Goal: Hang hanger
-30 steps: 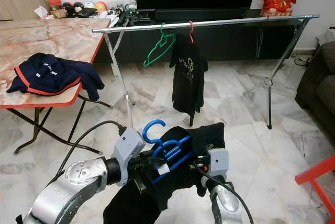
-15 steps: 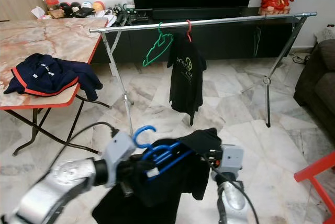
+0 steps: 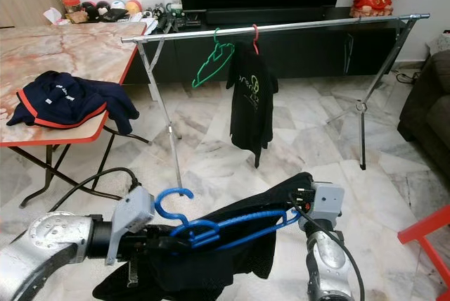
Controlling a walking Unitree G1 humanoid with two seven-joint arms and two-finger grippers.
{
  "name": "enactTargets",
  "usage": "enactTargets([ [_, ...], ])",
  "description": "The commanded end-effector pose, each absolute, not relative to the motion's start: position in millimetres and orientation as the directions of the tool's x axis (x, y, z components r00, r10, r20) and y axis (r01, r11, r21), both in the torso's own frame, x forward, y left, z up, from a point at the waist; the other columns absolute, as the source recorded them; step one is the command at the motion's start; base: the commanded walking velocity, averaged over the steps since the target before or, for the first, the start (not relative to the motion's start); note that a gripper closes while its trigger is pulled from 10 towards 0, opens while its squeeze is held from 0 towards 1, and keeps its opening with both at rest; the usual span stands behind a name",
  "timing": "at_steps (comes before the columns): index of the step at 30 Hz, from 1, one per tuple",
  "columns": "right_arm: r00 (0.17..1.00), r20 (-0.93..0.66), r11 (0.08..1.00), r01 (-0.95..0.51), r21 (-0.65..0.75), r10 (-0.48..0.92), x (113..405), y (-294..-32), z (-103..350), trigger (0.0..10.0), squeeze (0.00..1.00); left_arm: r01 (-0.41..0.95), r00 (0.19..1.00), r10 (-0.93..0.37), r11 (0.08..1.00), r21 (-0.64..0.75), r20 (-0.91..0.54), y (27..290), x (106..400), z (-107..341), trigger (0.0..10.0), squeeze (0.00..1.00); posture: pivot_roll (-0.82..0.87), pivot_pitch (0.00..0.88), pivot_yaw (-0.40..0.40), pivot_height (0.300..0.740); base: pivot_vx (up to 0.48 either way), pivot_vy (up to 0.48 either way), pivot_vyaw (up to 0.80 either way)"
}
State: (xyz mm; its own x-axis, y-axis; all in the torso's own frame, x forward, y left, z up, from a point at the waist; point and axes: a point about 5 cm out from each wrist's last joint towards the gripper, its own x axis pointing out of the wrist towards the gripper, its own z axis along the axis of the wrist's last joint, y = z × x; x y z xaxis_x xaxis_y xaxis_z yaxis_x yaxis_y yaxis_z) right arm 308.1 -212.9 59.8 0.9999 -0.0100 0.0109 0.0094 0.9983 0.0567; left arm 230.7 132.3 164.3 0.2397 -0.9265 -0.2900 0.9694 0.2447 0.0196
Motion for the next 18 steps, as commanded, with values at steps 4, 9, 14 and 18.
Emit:
enactTargets([
  [4,0.998,0.007,0.993,0.067,0.093,-0.067,306.9,-225.0,60.4,0.0,0.00,0.955,0.295,-0.907,0.294,0.049,-0.301,144.5,237.7,166.9,10.0,0.00,-0.01,0.070,0.015,0.740,0.000,0.000,0.00],
  [9,0.995,0.010,0.986,0.098,0.139,-0.100,307.0,-226.8,60.4,0.0,0.00,0.939,0.334,-0.867,0.338,0.057,-0.369,145.9,241.3,155.8,10.0,0.00,-0.01,0.068,0.014,0.740,0.000,0.000,0.00],
  [14,0.992,0.018,0.980,0.118,0.158,-0.122,309.4,-230.8,64.0,0.0,0.00,0.938,0.337,-0.853,0.339,0.068,-0.400,145.0,241.4,149.4,10.0,0.00,-0.02,0.064,0.012,0.740,0.000,0.000,0.00],
  [18,0.991,0.015,0.978,0.127,0.165,-0.131,309.5,-232.8,64.0,0.0,0.00,0.933,0.350,-0.866,0.354,0.054,-0.356,146.4,243.6,153.0,10.0,0.00,-0.01,0.061,0.010,0.740,0.000,0.000,0.00],
])
